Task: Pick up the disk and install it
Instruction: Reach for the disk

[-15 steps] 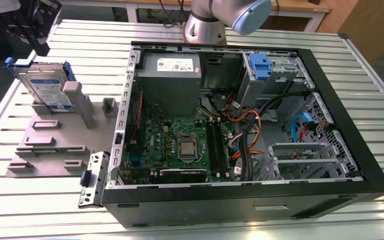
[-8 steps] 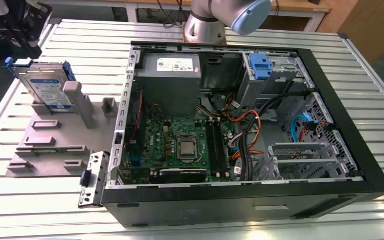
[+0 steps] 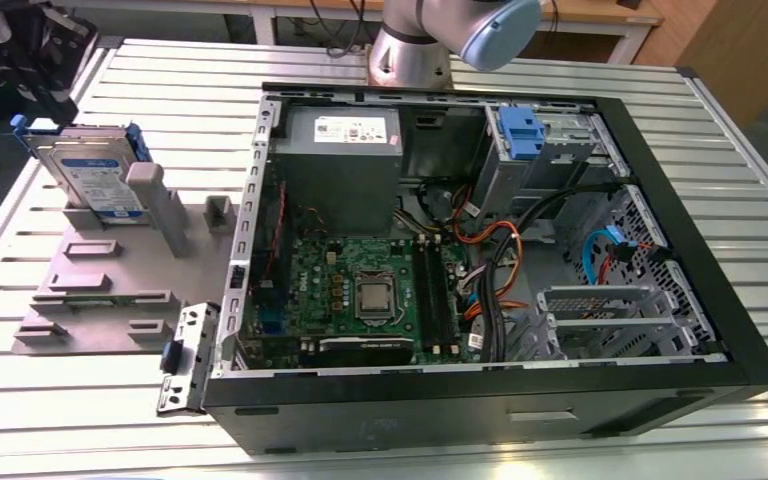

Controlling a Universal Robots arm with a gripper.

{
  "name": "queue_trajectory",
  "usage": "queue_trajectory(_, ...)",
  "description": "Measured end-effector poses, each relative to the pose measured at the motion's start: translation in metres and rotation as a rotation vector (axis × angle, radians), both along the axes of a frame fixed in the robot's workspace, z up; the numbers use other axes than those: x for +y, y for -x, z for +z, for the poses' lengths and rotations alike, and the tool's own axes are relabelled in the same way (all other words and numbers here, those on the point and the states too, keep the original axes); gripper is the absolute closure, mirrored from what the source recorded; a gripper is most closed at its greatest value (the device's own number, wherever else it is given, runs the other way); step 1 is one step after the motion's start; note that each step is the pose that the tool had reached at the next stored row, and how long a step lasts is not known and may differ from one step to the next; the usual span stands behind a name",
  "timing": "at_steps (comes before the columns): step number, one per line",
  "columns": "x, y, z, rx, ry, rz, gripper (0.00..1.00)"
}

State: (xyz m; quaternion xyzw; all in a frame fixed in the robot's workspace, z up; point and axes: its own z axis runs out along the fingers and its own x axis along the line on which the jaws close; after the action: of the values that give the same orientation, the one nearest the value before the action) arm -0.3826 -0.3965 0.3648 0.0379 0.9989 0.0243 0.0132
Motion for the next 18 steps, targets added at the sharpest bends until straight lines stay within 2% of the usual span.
queue_trajectory(4, 0.0036, 0.0020, -0.0045, -0.0002, -0.0001, 0.000, 0.89)
queue_trajectory(16, 0.0198, 0.0093, -0.0163, -0.0003, -0.0002, 0.000, 0.89)
queue_trajectory(18, 0.0215, 0.0105, -0.0176, -0.0001, -0.0001, 0.000, 0.89)
